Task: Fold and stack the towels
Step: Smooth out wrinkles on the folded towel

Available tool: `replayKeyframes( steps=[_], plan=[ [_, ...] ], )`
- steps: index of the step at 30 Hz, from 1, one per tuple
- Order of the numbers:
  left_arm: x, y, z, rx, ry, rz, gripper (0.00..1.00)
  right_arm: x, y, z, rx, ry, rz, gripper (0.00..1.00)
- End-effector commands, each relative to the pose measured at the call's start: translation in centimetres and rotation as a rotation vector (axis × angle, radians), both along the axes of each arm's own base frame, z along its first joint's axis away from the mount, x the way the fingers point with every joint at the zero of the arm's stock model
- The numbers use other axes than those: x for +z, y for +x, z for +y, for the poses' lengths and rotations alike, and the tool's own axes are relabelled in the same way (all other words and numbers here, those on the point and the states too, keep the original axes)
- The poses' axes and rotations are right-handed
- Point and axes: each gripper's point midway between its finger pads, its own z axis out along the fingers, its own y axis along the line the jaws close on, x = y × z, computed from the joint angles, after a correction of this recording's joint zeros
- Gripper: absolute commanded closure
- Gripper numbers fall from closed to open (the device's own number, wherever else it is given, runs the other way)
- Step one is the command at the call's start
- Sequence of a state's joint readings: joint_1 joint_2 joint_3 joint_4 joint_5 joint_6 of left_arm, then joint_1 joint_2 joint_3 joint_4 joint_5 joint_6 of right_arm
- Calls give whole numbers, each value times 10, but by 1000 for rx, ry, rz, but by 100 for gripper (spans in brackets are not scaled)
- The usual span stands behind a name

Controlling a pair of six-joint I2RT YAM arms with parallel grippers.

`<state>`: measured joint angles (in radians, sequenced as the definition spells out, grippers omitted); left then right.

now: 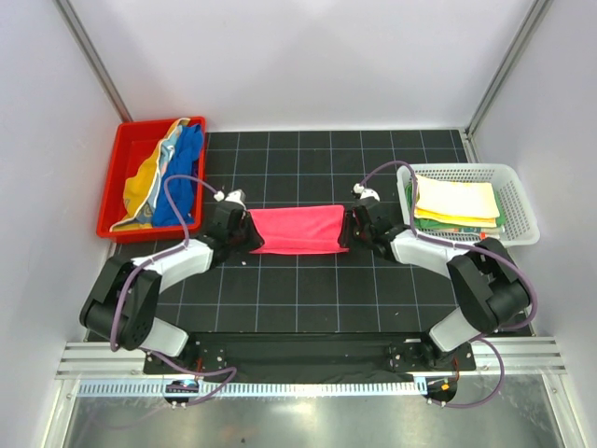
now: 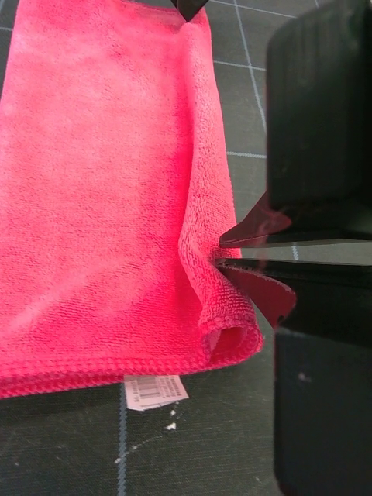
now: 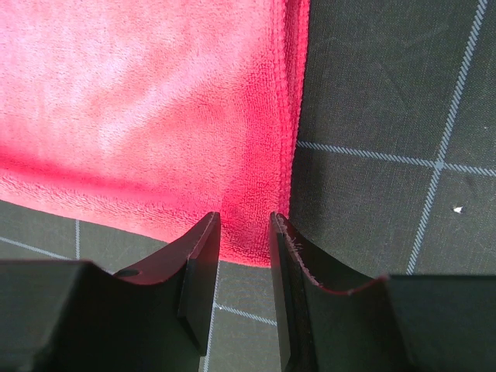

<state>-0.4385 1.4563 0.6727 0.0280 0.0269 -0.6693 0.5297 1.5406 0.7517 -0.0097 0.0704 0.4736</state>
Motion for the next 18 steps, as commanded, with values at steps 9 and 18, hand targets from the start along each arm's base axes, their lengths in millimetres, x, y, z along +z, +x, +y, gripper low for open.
replayKeyframes(
  steps=[9,18],
  plan=[
    [16,-5,13,33,36,-38,86,31,7,2,-7,3,-51,61],
    [50,-7,10,23,-2,-86,83,46,25,12,-2,1,-63,60]
  ],
)
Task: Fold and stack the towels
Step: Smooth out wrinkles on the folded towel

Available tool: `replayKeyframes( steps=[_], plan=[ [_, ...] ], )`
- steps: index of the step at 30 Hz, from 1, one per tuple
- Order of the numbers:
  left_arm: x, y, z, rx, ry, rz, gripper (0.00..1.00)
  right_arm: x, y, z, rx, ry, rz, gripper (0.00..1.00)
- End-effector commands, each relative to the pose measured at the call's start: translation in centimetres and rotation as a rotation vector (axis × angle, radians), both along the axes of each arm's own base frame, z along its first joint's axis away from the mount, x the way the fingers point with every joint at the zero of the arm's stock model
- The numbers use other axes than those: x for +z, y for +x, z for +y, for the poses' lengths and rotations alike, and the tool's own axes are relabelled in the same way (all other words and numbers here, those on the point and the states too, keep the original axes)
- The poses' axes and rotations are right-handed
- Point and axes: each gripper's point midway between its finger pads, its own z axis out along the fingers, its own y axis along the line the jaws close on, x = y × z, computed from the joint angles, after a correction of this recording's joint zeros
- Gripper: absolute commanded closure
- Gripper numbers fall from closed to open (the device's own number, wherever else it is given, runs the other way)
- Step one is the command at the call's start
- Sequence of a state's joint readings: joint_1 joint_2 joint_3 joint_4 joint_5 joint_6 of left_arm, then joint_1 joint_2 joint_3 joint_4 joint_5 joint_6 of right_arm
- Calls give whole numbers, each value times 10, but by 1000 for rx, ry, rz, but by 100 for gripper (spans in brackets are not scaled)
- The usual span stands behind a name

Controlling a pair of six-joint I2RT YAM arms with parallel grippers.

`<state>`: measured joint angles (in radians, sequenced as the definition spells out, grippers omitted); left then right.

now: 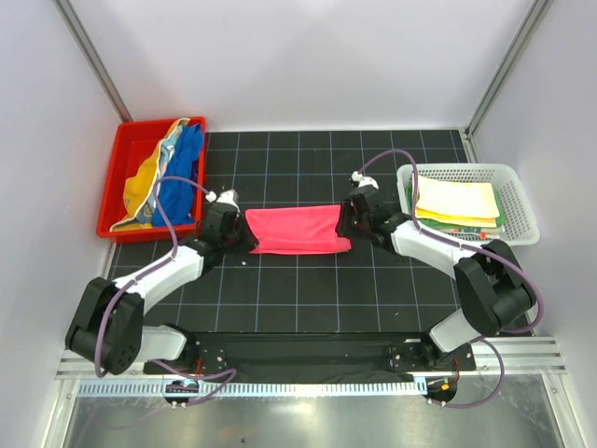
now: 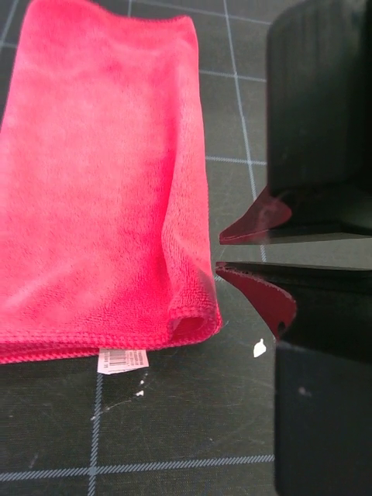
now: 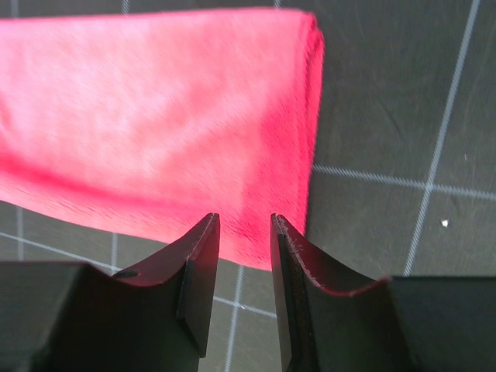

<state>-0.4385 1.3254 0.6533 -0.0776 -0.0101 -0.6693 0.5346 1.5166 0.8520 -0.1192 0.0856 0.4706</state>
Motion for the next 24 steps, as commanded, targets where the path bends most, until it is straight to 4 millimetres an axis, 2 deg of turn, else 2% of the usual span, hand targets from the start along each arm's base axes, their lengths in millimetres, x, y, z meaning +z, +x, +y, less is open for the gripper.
replayKeyframes(
  steps=[1,7,8,9,10,15,17,24],
  plan=[
    [34,9,-3,-1,-22,-76,81,21,19,10,3,8,-54,61],
    [34,21,-7,3,-10,-69,75,15,36,20,15,-10,-35,60],
    [29,23,-8,3,-2,-56,75,20,42,23,16,-13,-42,60],
    [25,24,-8,0,3,-47,75,13,45,24,20,-25,-29,60],
    [24,24,-10,-5,4,-42,75,19,51,28,18,-18,-42,60],
    [-1,17,-6,-8,37,15,76,5,64,28,16,-70,-17,60],
    [-11,10,-3,-8,49,39,79,-3,67,25,11,-85,1,60],
    [-14,2,8,2,87,45,84,-16,68,17,-6,-99,23,59]
  ],
)
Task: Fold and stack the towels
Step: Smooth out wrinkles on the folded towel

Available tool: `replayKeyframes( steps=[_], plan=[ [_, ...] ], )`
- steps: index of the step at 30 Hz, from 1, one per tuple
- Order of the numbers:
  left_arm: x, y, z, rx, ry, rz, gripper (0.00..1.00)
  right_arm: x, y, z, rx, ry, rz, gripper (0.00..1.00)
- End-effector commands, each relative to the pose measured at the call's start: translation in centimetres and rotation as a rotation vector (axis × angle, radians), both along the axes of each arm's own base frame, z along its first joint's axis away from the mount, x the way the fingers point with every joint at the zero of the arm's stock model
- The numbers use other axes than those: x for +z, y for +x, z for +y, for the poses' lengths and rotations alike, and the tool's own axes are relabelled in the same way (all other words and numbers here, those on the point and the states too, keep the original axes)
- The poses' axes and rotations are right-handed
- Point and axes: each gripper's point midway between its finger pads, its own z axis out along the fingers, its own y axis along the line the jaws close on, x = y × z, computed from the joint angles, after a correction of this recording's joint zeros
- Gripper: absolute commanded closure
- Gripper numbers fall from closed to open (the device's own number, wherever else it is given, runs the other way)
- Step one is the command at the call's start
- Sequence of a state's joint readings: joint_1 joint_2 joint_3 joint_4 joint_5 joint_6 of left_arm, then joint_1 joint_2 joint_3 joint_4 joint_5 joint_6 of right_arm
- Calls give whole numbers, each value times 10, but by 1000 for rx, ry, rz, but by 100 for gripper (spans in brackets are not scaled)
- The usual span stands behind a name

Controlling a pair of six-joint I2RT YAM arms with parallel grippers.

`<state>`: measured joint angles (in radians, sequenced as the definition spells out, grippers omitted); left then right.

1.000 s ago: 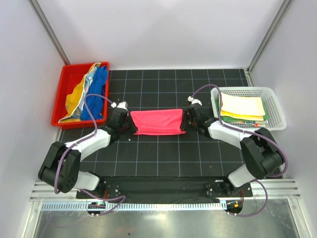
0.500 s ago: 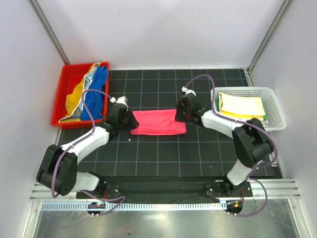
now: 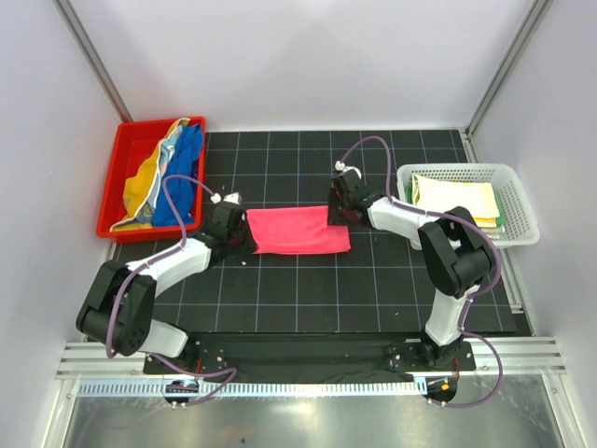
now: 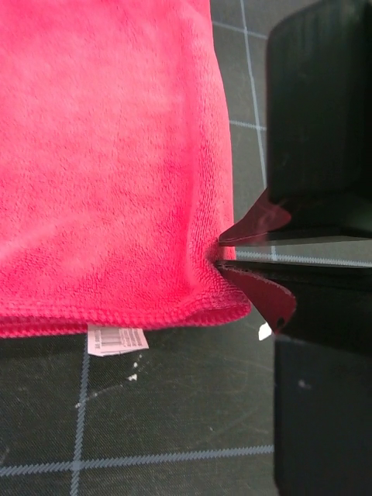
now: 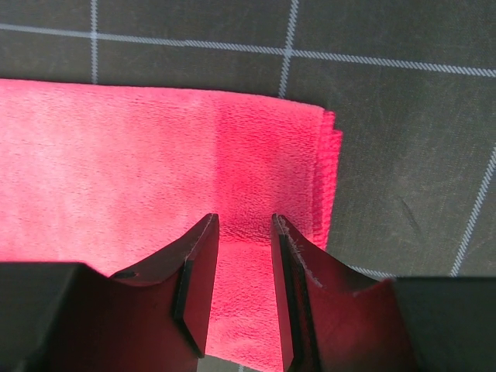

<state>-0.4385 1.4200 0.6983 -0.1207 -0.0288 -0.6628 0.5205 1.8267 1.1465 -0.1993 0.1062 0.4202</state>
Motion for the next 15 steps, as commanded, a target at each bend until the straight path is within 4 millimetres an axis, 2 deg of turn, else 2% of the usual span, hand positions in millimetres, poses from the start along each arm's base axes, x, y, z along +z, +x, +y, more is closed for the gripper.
replayKeyframes(
  steps=[1,6,9,10,11,15],
  plan=[
    [6,0,6,-6,37,-27,85,10,13,-3,-14,-7,-36,59],
    [7,0,8,1,49,-23,90,15,18,-6,-24,-3,-48,59],
    [20,0,7,-3,44,-36,90,24,20,-9,-28,2,-62,59],
    [33,4,6,-1,30,-67,89,28,21,-9,-28,6,-66,59],
    [39,6,6,3,26,-81,87,31,22,-10,-30,8,-74,59],
    [62,17,11,32,45,-132,68,42,28,-11,-36,6,-93,58]
  ],
)
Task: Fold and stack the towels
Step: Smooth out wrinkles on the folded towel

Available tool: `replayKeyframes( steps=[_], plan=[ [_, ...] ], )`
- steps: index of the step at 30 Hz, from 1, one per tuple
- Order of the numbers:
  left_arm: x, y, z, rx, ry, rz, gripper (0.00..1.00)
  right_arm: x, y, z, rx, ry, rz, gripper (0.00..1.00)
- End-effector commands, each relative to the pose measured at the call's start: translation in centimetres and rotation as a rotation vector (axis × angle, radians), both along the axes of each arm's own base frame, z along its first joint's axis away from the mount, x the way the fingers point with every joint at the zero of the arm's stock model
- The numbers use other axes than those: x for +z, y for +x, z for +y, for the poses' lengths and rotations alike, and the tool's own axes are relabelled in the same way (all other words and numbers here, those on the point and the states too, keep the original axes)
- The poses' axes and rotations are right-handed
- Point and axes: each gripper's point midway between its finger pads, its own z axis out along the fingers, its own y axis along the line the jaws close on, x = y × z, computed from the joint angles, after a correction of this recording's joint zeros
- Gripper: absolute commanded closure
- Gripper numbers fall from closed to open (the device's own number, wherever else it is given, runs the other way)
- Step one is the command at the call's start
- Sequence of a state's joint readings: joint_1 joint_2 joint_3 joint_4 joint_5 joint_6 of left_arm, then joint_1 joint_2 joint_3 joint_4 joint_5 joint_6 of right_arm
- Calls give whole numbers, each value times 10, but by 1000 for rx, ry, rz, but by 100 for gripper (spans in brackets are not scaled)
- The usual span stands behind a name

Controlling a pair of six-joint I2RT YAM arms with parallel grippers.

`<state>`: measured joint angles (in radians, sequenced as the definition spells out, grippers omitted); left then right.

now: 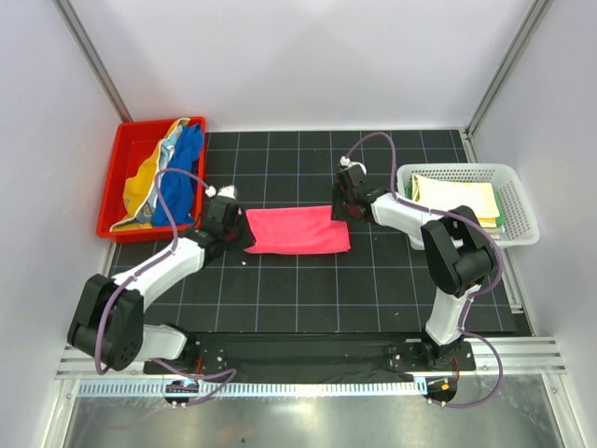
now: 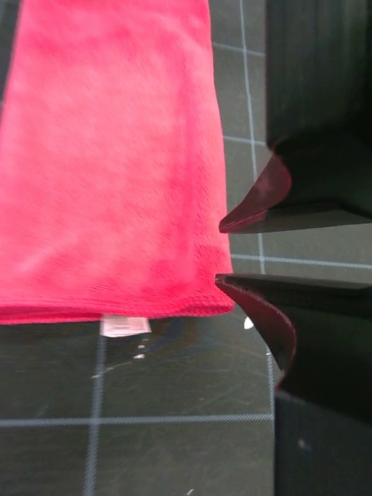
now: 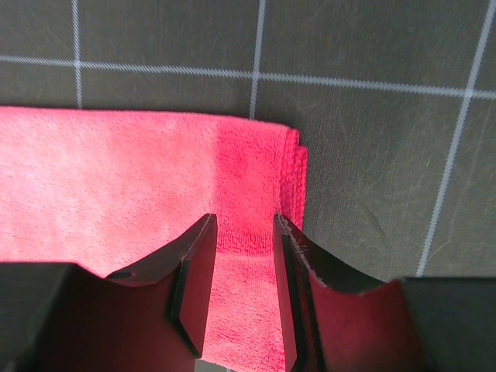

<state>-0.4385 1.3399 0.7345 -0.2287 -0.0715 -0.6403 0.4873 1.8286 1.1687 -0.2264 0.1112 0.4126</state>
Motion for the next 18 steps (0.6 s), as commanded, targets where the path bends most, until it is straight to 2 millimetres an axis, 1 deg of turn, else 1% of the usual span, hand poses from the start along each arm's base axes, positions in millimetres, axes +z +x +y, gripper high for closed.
replayKeyframes(
  steps=[1,2,4,5,6,8,9,12,13,15,16,17,18],
  plan=[
    [42,22,0,20,12,-111,68,39,21,2,-6,15,-95,58],
    [45,28,-2,18,10,-110,67,38,22,1,-8,14,-90,57],
    [46,31,-7,9,1,-108,67,40,24,2,-6,19,-91,57],
    [42,31,-11,-7,-12,-92,68,39,24,4,-5,25,-90,57],
    [44,34,-14,-13,-23,-97,69,39,23,5,0,31,-85,57],
    [40,36,-17,-17,-25,-91,69,37,22,5,2,34,-82,57],
    [31,36,-17,-21,-14,-72,72,36,20,5,4,35,-78,57],
    [18,35,-16,-22,-7,-50,78,27,15,4,7,32,-64,57],
    [6,30,-14,-20,4,-27,80,20,11,1,2,27,-52,57],
    [-5,29,-12,-13,13,-17,83,16,8,-1,-1,28,-48,57],
    [-16,26,-7,-2,39,4,84,10,5,-3,-5,28,-40,56],
    [-23,25,-6,1,47,13,86,7,5,-4,-6,28,-35,57],
    [-27,24,-5,2,52,22,90,1,2,-4,-5,25,-19,56]
  ],
)
